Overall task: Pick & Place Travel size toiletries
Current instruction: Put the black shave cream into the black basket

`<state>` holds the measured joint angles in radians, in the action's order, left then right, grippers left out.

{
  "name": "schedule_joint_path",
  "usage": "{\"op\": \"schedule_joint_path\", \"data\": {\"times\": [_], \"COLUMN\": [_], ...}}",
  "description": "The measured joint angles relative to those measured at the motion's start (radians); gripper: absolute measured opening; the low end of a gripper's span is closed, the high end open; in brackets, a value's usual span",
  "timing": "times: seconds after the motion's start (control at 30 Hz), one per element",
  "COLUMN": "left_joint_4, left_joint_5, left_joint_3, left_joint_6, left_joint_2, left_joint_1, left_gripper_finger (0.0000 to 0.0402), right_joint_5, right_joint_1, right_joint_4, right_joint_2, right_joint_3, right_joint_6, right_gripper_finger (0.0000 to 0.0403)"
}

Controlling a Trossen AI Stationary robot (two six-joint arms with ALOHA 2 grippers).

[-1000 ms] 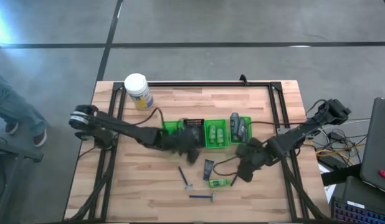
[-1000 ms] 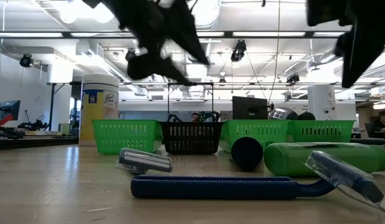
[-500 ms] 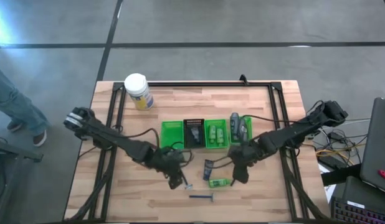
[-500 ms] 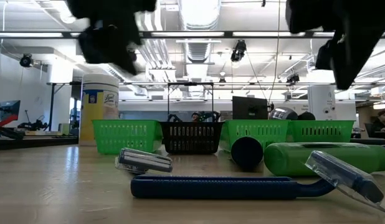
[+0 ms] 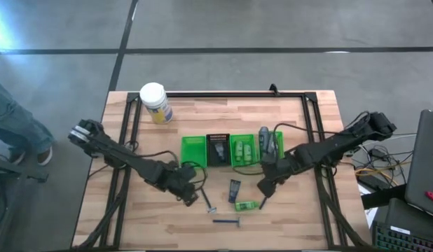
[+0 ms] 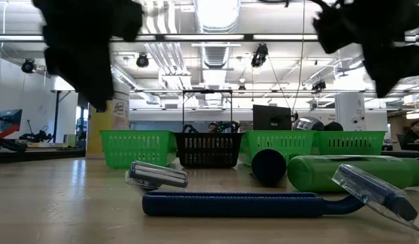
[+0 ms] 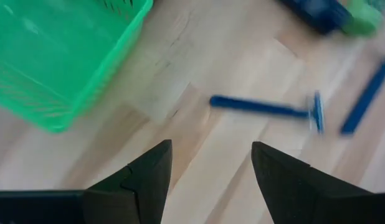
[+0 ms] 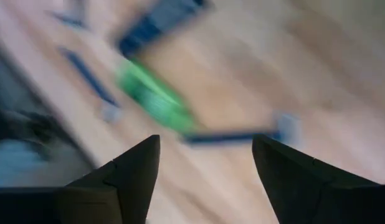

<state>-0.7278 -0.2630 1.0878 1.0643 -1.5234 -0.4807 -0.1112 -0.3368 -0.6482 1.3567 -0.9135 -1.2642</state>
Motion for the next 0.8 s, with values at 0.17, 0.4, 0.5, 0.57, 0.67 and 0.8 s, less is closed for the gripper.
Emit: {"op": "schedule_joint_path", "data": {"times": [0.17,0.4,0.5,0.57,0.67,0.8], "left_joint_4": [-0.060,-0.030,-0.004,0.023,0.039,0.040], "left_joint_5": [-0.100,-0.116,-0.092,-0.091,-0.098,-0.106], "left_joint_3": [-0.053,-0.267,-0.338,-0.373,-0.407,-0.440], "left_joint_6": [-0.141,-0.194,-0.224,-0.250,-0.293,-0.309], "left_joint_2": [0.170,0.486,0.609,0.679,0.755,0.814], "left_joint_1": [-0.089,-0.113,-0.113,-0.113,-0.113,-0.113], "left_gripper_finger": [0.0225,0.0225,0.0225,0.0225,0.0225,0.0225], "right_joint_5": [0.017,0.068,0.094,0.109,0.112,0.109], "right_joint_1": [0.003,0.003,0.001,0.000,0.002,-0.003], "right_joint_4": [0.368,0.235,0.136,0.061,-0.067,-0.240], "right_joint_2": [0.151,0.402,0.474,0.527,0.608,0.709], "right_joint_3": [-0.010,-0.198,-0.319,-0.406,-0.541,-0.685], "right_joint_6": [-0.192,-0.401,-0.472,-0.501,-0.514,-0.517], "right_gripper_finger": [0.0278,0.0300,0.0306,0.0310,0.0313,0.0308]}}
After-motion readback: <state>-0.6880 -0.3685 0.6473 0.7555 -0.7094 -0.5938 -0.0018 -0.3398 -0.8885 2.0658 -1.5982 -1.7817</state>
